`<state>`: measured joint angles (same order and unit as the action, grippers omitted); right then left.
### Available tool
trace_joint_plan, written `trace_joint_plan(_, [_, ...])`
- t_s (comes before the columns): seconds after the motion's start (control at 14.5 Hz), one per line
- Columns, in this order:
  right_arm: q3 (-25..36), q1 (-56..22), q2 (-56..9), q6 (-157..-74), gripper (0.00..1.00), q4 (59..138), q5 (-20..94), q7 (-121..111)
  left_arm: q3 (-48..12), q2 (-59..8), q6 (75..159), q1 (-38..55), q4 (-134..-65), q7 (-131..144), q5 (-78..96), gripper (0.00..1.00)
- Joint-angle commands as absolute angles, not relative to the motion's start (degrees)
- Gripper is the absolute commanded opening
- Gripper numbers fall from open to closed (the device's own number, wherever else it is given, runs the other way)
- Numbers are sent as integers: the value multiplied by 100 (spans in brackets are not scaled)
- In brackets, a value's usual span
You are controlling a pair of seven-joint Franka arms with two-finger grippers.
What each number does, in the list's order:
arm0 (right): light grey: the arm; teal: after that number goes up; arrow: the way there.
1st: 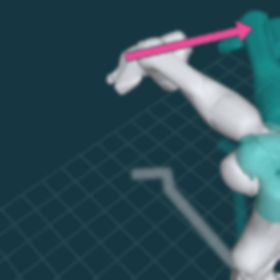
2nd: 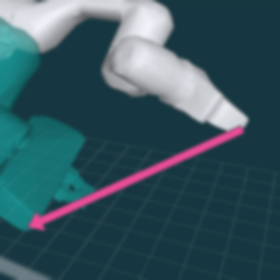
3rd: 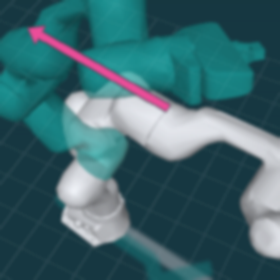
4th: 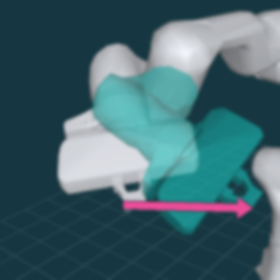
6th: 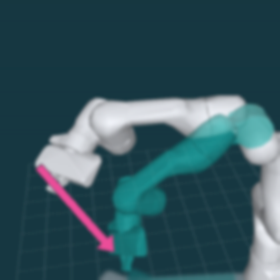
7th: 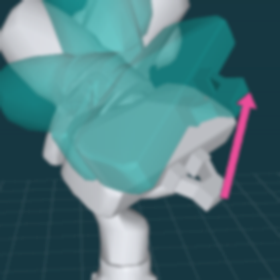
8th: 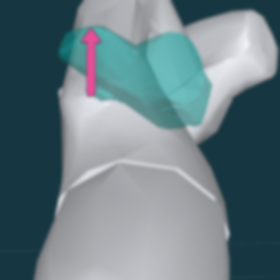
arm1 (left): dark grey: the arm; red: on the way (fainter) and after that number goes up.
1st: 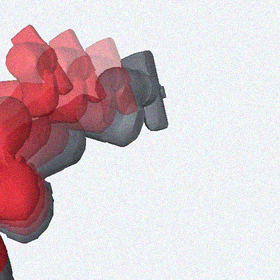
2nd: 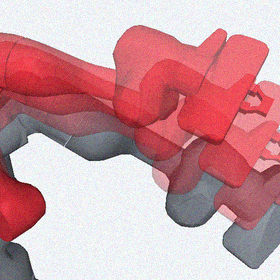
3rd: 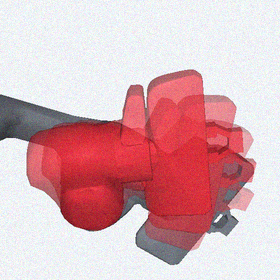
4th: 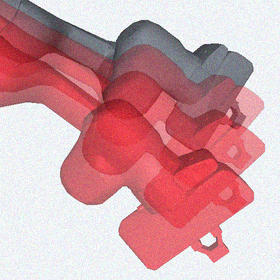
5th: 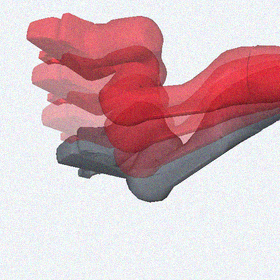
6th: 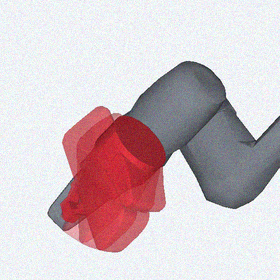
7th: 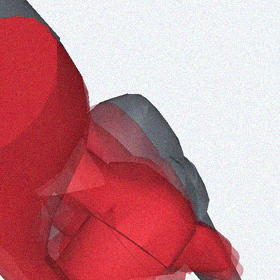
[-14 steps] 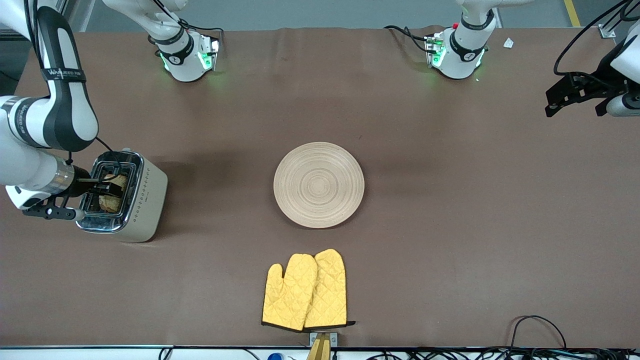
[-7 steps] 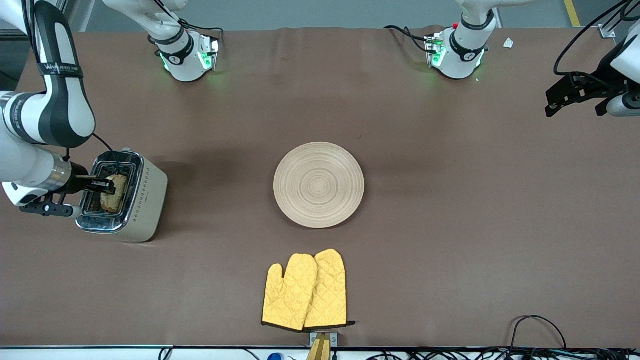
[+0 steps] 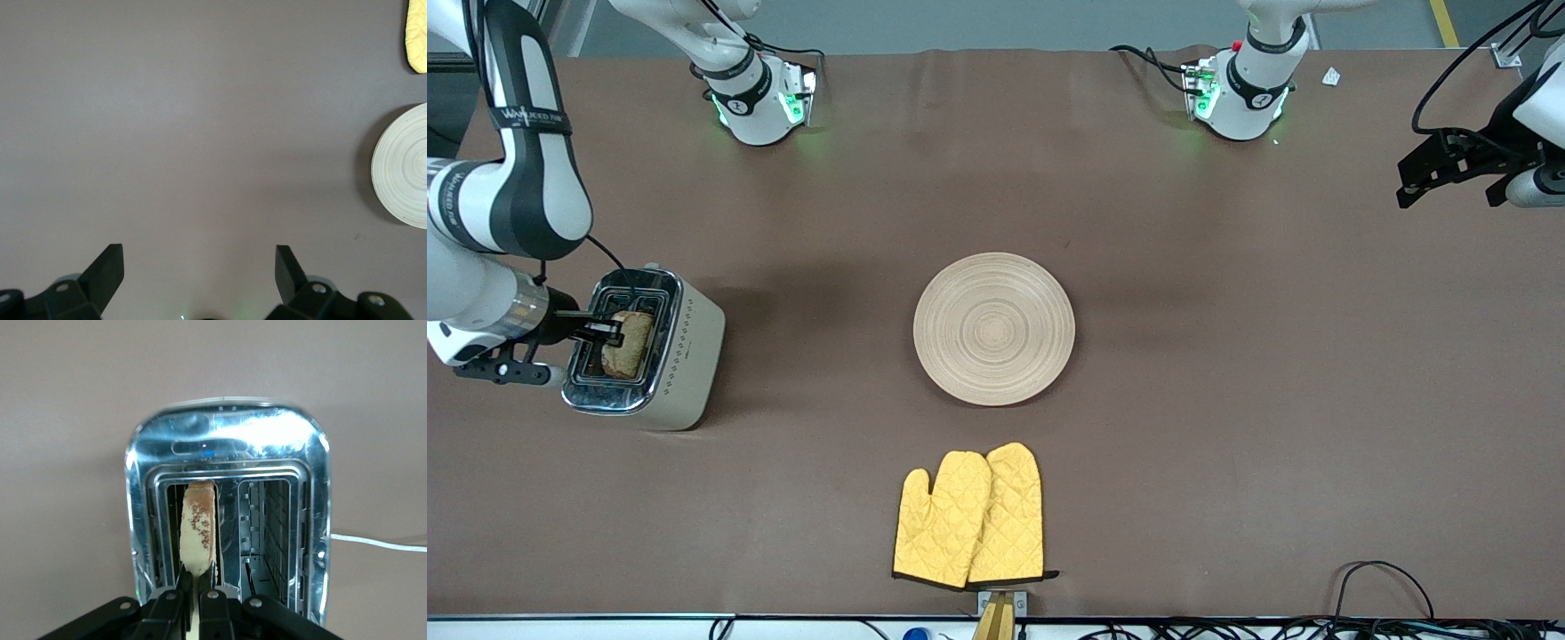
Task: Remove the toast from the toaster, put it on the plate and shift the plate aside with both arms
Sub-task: 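Lift the bread slice out of the toaster with the right gripper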
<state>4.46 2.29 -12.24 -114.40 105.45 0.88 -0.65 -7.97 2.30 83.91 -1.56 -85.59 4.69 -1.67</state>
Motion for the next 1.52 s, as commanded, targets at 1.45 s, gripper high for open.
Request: trace_joint_plan(1.45, [-2566,-861,-2144,-13724,0,9613,165,4535,-800,88,8262,-149,-8402,396,-290,100])
